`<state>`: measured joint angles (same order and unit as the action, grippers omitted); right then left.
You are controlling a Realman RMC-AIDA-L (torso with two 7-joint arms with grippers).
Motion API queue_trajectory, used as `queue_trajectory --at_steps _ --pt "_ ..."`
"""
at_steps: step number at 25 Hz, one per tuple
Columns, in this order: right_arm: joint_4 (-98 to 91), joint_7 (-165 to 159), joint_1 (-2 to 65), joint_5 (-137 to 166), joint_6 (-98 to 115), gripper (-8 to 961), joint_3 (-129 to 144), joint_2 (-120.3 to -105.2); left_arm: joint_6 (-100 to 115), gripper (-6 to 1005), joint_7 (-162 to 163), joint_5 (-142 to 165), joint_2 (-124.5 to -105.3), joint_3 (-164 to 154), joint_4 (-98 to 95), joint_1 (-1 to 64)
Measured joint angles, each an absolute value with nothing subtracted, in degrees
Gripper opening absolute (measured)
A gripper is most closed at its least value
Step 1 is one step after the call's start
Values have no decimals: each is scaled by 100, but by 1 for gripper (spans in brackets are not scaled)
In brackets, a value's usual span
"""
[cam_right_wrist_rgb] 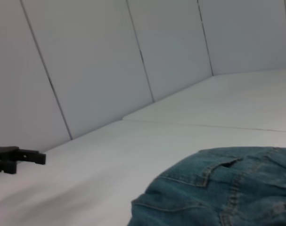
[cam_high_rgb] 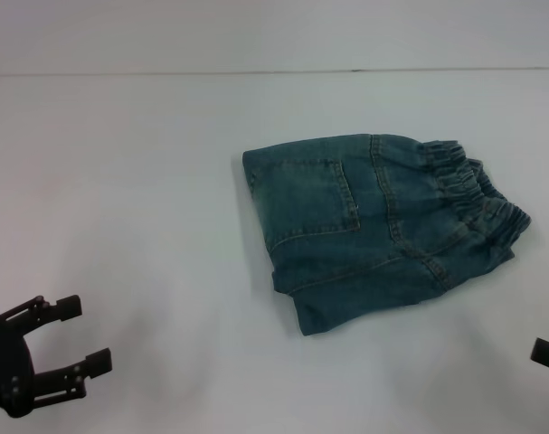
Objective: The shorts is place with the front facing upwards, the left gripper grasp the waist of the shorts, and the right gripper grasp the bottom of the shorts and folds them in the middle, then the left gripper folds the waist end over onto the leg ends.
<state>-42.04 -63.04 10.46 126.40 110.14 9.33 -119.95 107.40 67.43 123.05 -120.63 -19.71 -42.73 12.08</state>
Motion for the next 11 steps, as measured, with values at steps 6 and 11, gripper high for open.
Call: queue_trajectory --at_steps 6,11 --pt "-3936 -6068 1217 12644 10847 938 1033 -11997 10692 904 6740 12391 -12059 -1918 -4329 1213" --pt "-3874 -6031 1270 12646 10808 939 1025 -11976 10680 904 6852 12403 -12059 -1908 -4338 1208"
